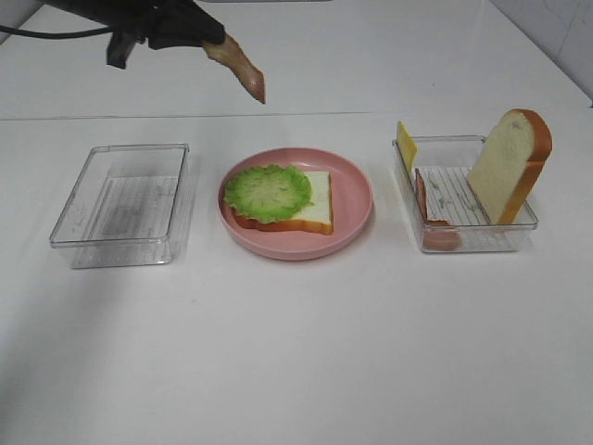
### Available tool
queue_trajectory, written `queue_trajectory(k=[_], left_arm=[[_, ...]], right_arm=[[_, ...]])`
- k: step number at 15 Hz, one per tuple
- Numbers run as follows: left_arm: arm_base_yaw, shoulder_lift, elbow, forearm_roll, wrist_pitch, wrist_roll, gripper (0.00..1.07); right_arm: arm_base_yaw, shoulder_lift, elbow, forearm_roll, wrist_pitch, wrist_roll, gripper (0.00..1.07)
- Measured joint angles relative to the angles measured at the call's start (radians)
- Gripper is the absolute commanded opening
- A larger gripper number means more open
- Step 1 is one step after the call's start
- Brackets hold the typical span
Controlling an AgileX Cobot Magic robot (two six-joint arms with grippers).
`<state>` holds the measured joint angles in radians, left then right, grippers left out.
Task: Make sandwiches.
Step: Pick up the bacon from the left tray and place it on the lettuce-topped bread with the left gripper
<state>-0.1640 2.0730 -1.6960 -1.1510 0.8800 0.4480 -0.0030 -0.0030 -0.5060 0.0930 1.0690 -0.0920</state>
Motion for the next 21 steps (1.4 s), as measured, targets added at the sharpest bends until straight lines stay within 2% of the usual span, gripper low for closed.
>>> queue_trajectory(k=[2,3,4,8,9,14,17,18,19,20,21], left_arm=[[-0.055,0.082,-0.072,-0.018,0.005,0.005,0.00],[-0.099,0.170,-0.163,-0.046,0.024,-0.010,0.00],[-0.114,0.211,-0.204,-0.059,0.041,-0.026,0.00],[-0.127,0.328,-0.279,-0.058,0.110,-0.081,0.00],[-0.125,0.345,-0.279,-0.004,0.126,-0.104,0.00],[-0.116,0.350,-0.279,0.395,0.136,-0.257,0.00],[-0.112,0.350,-0.279,0.451,0.136,-0.272,0.02],[-0.112,0.350,-0.279,0.451,0.133,-0.275,0.05],[-0.112,0.350,-0.279,0.451,0.130,-0.275,0.18],[-0.112,0.350,-0.279,0.451,0.113,-0.275,0.40],[-0.112,0.350,-0.279,0.450,0.104,-0.275,0.48]], right_arm=[[0.000,0.000,0.000,0.000,0.000,0.000,0.78],[0.000,0.000,0.000,0.000,0.000,0.000,0.78],[0.000,0.000,0.000,0.000,0.000,0.000,0.78],[0.000,0.000,0.000,0.000,0.000,0.000,0.78],[0.000,0.000,0.000,0.000,0.000,0.000,0.78],[0.000,0.000,0.000,0.000,0.000,0.000,0.78],[0.000,0.000,0.000,0.000,0.000,0.000,0.78],[0.000,0.000,0.000,0.000,0.000,0.000,0.78],[0.000,0.000,0.000,0.000,0.000,0.000,0.78],[0.000,0.000,0.000,0.000,0.000,0.000,0.78],[0.000,0.000,0.000,0.000,0.000,0.000,0.78]])
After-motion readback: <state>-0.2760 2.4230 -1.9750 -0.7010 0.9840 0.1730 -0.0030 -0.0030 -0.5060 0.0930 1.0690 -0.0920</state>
